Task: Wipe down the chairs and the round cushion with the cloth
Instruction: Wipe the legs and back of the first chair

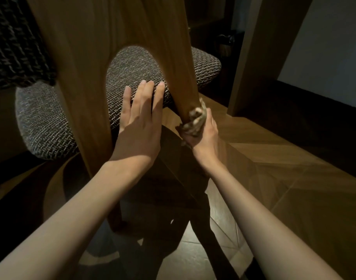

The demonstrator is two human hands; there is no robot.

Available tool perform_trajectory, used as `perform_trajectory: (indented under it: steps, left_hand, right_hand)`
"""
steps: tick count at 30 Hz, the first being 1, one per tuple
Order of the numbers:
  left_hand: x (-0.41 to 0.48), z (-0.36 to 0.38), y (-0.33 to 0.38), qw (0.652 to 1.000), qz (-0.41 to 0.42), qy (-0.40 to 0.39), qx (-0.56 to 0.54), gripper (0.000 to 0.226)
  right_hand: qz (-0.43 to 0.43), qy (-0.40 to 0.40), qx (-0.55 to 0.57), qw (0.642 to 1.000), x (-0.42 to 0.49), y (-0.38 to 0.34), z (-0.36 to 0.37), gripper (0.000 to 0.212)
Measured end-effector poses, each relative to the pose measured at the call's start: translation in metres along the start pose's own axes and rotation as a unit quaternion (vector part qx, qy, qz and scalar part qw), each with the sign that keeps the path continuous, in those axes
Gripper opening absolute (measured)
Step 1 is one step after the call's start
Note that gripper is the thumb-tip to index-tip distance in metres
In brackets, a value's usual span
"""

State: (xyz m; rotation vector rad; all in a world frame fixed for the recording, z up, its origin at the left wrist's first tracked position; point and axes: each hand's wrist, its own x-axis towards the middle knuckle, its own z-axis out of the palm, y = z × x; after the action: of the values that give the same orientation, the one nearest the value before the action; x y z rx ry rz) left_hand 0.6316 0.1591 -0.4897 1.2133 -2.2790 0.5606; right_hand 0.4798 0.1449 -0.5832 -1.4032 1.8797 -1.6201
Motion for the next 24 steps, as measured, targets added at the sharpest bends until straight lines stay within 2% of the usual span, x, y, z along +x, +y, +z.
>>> perform_trajectory:
  steps: [3, 5, 7, 10, 12, 13, 14, 16, 18, 20, 22, 24]
  left_hand:
    - [-0.001, 0.001, -0.004, 1.000, 0.006, 0.000, -0.004, 0.068]
    - [-0.001, 0.002, -0.005, 1.000, 0.013, 0.001, -0.010, 0.074]
    - [0.000, 0.002, -0.005, 1.000, 0.017, 0.003, -0.012, 0.078]
    - [0.000, 0.002, -0.003, 1.000, 0.013, -0.001, -0.007, 0.077]
    - [0.000, 0.002, -0.001, 1.000, 0.005, 0.003, -0.003, 0.077]
    - [0.000, 0.003, 0.000, 1.000, 0.003, 0.005, 0.001, 0.077]
    - [0.000, 0.003, 0.001, 1.000, 0.003, 0.007, 0.005, 0.077]
    - [0.000, 0.002, 0.001, 1.000, 0.002, 0.004, 0.004, 0.080]
    - [0.000, -0.001, -0.001, 1.000, 0.005, -0.008, 0.000, 0.083]
    - [0.000, -0.002, -0.004, 1.000, 0.007, -0.016, -0.003, 0.085]
    - [0.000, -0.002, -0.004, 1.000, 0.011, -0.020, -0.002, 0.085]
    - [-0.001, -0.002, -0.003, 1.000, 0.013, -0.017, 0.006, 0.082]
  right_hand:
    - [0.149, -0.095, -0.007, 0.984, -0.012, 0.037, -0.004, 0.057]
    - [0.201, -0.140, -0.025, 0.969, -0.014, 0.047, -0.010, 0.050]
    - [0.174, -0.135, -0.035, 0.975, -0.010, 0.042, -0.010, 0.053]
    - [0.021, -0.036, -0.016, 0.999, 0.003, 0.009, -0.008, 0.064]
    - [-0.076, 0.026, -0.004, 0.997, 0.010, -0.012, -0.008, 0.064]
    - [-0.093, 0.031, 0.003, 0.995, 0.010, -0.014, -0.008, 0.062]
    - [-0.086, 0.019, 0.009, 0.996, 0.007, -0.010, -0.007, 0.061]
    - [-0.007, -0.047, 0.012, 0.999, -0.002, 0.013, -0.008, 0.060]
    - [0.102, -0.146, 0.005, 0.984, -0.009, 0.042, -0.015, 0.057]
    - [0.158, -0.202, -0.022, 0.966, -0.014, 0.056, -0.021, 0.060]
    - [0.161, -0.185, -0.004, 0.969, -0.011, 0.050, -0.019, 0.058]
    - [0.104, -0.125, 0.030, 0.986, -0.005, 0.027, -0.012, 0.057]
